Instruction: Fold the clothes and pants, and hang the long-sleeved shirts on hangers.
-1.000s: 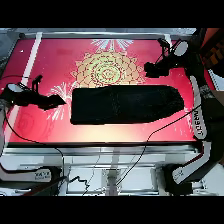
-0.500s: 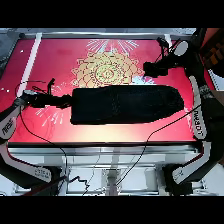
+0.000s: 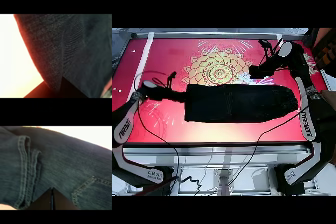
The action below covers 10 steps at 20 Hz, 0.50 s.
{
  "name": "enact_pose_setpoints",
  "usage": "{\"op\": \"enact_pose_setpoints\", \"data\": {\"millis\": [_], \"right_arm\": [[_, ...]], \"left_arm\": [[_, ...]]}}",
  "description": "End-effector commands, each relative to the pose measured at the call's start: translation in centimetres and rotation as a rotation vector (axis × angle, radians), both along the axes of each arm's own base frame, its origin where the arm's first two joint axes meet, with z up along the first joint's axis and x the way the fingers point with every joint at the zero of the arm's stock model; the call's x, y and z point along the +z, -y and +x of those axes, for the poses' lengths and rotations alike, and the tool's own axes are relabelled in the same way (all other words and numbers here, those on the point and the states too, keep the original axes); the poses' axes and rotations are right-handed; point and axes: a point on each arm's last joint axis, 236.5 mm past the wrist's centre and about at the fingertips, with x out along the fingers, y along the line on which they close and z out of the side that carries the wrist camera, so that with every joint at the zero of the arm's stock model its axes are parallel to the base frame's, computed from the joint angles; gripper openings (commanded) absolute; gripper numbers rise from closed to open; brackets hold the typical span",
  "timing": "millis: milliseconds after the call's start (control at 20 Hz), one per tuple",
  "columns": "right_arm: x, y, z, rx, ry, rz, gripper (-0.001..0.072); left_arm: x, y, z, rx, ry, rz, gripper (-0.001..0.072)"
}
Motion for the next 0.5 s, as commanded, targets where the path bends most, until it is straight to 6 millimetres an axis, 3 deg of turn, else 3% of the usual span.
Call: {"op": "enact_pose_setpoints", "data": {"millis": [0,150,250,450], "right_arm": [[-1.0,-1.3,-0.8,0.041,-0.032,0.027,0.0039],[-2.2,-5.5,-1.8,0.08,-0.074,0.118,0.0038],[-2.7,-10.2,-2.2,0.092,-0.079,0.201,0.0039],[-3.2,-21.9,-2.5,0.073,0.016,0.333,0.0037]], "left_arm": [[6.6,-2.0,0.4,-0.036,0.097,0.204,0.0026],[14.8,-2.1,0.6,0.048,0.213,0.215,0.0026],[19.0,-2.1,0.0,0.137,0.253,0.184,0.0026],[22.6,-2.6,-3.3,0.175,0.262,0.199,0.0026]]}}
